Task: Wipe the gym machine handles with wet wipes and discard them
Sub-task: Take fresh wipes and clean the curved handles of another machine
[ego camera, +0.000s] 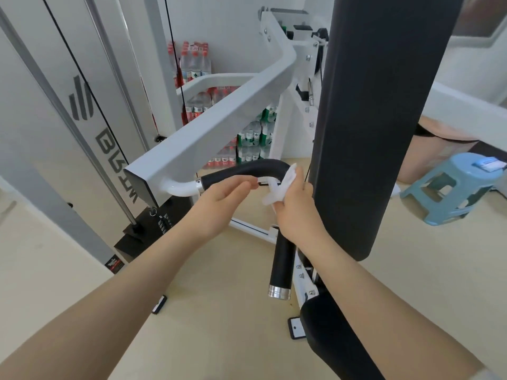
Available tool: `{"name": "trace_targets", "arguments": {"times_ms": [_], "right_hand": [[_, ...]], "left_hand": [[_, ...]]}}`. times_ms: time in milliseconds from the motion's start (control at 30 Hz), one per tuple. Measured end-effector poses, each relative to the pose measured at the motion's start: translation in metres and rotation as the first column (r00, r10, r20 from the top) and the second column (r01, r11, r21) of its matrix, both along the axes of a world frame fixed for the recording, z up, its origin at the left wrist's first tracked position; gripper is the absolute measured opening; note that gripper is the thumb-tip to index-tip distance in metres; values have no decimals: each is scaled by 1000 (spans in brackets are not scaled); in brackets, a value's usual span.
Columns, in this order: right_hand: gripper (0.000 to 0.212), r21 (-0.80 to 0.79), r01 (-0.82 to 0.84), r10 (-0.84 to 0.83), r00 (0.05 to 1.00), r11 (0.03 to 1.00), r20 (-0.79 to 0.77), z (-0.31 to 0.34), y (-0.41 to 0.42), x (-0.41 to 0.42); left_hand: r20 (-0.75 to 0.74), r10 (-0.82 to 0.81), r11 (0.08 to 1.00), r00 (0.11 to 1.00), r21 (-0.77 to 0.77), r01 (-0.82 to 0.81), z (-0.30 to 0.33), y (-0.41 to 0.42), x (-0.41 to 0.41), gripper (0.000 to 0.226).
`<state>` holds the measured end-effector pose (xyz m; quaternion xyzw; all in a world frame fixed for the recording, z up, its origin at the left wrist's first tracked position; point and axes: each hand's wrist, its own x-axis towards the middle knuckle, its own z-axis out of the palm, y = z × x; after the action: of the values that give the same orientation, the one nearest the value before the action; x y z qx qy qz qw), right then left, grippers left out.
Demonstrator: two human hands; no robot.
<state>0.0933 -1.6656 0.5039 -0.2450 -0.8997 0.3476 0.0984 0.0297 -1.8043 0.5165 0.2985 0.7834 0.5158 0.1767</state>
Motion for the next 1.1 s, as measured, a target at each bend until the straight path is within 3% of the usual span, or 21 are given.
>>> {"name": "trace_targets", "arguments": {"times_ms": [67,167,267,400,467,533,633,733,833,933,1000,1100], "right_hand": [[64,305,6,-30,997,952,77,14,2,-19],[45,638,-143,24,981,757,193,26,-6,-47],[35,743,-326,190,945,585,265,22,-31,-72],[35,785,-473,415,857,401,305,2,-83,-90],[34,833,-446,447,850,328,279,1,-91,-93],[34,794,-503,444,831,342,335,6,-75,-94],[30,740,-424,216,905,522,365,23,-35,-85],[30,776,-331,57,932,537,359,29,-26,-79],[26,735,-411,174,908,539,381,22,-55,-94],[27,727,-504,336,861,466,382,16,-75,-100],[25,718,-489,304,872,496,384,23,-60,-94],[12,704,-330,90,930,629,356,34,-15,-77]], "left_hand": [[-159,26,999,987,-30,-31,4,-11,-12,30],[-450,37,990,892,-103,-93,5,-34,-32,33],[-690,34,961,723,-176,-213,-5,-59,-56,33],[-800,-47,919,599,-270,-288,-20,-78,-71,35],[-845,-69,910,530,-270,-313,-23,-81,-73,36],[-852,-84,911,516,-275,-307,-23,-79,-73,40],[-848,-92,917,522,-277,-288,-23,-70,-73,45],[-855,-102,914,508,-282,-291,-25,-61,-70,32],[-861,-86,908,502,-275,-316,-27,-59,-70,17],[-854,-80,894,514,-290,-342,-28,-59,-72,16],[-843,-98,880,528,-322,-350,-28,-58,-70,24],[-806,-106,856,582,-372,-359,-26,-56,-64,29]]}}
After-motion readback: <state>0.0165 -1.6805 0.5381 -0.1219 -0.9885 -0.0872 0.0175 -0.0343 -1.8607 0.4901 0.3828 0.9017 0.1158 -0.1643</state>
